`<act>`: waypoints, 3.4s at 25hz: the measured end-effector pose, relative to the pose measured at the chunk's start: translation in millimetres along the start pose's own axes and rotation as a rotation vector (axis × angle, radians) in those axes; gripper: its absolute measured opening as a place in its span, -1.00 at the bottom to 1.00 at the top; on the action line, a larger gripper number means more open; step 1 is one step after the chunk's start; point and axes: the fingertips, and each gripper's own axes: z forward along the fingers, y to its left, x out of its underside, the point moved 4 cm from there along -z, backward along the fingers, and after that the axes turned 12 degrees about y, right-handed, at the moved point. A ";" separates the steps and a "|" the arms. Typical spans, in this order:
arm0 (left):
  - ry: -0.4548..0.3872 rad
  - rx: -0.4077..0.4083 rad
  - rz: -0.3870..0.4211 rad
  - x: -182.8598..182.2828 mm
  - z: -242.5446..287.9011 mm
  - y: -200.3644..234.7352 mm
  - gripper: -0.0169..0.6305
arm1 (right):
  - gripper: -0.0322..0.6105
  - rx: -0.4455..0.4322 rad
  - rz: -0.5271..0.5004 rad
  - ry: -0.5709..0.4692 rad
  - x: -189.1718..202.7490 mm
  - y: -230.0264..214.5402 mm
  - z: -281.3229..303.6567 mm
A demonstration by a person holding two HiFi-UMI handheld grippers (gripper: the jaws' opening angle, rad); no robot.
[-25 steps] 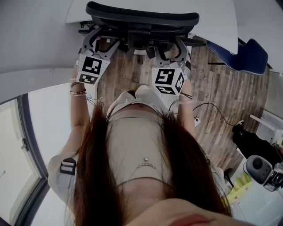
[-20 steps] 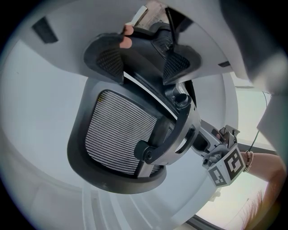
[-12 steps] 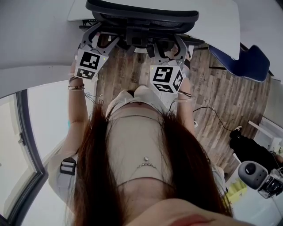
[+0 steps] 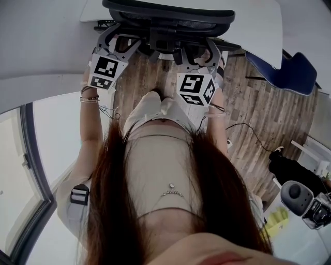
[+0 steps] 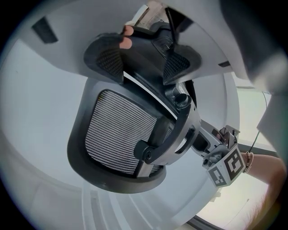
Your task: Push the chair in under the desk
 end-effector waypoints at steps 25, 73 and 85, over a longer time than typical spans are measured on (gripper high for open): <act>-0.029 0.034 0.025 7.4 6.9 29.8 -0.05 | -0.04 0.037 0.023 0.028 -20.2 10.9 14.0; -0.070 0.057 0.071 10.3 16.7 43.3 -0.01 | -0.03 0.068 0.029 0.035 -24.4 19.0 16.3; -0.061 0.006 0.080 10.2 6.5 38.6 -0.01 | -0.03 0.061 0.054 0.036 -23.1 20.9 9.1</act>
